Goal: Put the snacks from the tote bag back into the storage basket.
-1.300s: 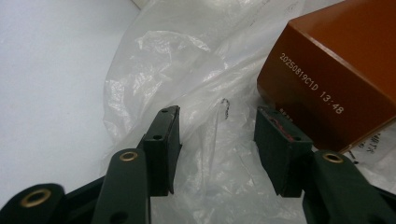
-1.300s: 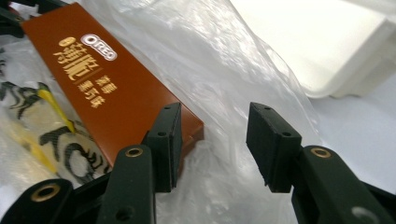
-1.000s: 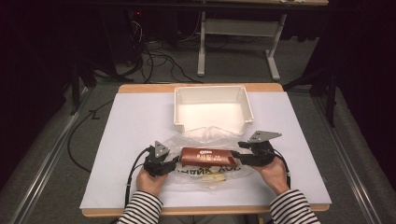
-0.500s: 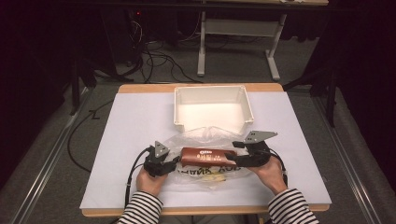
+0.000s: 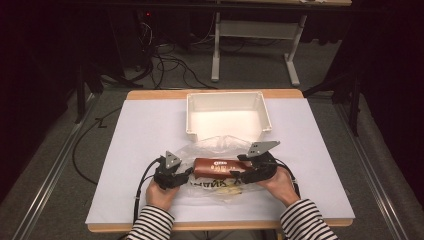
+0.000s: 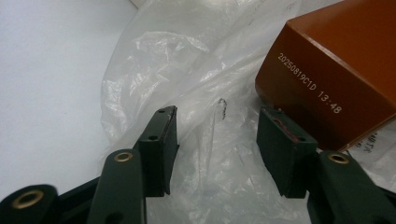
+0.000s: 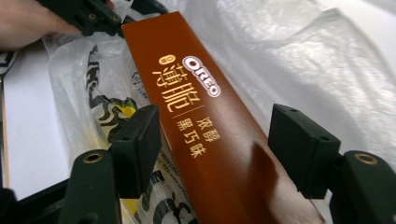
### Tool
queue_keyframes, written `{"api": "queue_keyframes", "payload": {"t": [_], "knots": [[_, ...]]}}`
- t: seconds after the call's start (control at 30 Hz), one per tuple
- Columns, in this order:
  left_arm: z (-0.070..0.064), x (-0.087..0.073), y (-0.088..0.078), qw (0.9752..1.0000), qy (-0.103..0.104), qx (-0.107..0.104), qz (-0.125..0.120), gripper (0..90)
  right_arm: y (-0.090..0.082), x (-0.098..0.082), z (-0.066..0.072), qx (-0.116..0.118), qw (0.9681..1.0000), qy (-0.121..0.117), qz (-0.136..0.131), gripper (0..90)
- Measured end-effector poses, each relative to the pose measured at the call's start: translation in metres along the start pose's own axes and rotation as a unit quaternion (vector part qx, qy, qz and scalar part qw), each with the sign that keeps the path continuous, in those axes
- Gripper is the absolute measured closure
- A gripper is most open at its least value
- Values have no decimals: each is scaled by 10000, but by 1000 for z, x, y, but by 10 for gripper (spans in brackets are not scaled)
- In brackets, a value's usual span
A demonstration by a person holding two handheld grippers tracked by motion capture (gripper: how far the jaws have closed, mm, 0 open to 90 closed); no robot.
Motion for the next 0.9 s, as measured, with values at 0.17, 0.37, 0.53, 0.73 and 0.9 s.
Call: {"api": "queue_keyframes", "payload": {"t": [0.17, 0.37, 0.53, 0.73, 0.9], "knots": [[0, 0, 0, 10000, 0, 1, 0, 487, 6, -1, 2, 40, 9999, -139, 65, 324], [0, 0, 0, 10000, 9, 8, 1, 487, 7, -2, -5, -97, 9996, -268, 90, 337], [0, 0, 0, 10000, 4, 7, 2, 487, 7, -2, -5, -55, 9995, -303, 60, 335], [0, 0, 0, 10000, 3, 9, 4, 487, 7, -3, -5, -2, 9994, -352, 68, 321], [0, 0, 0, 10000, 9, 12, 2, 486, 10, -8, -7, 84, 9995, -252, 196, 281]]}}
Point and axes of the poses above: each handheld gripper's, and its own axes: y roughly forward along the jaws, x roughly out of its top, z roughly to its left, the point moved 10 cm from there along y, roughly forward along the jaws, and after that the axes turned 4 degrees about -x, right-handed, at the moved point
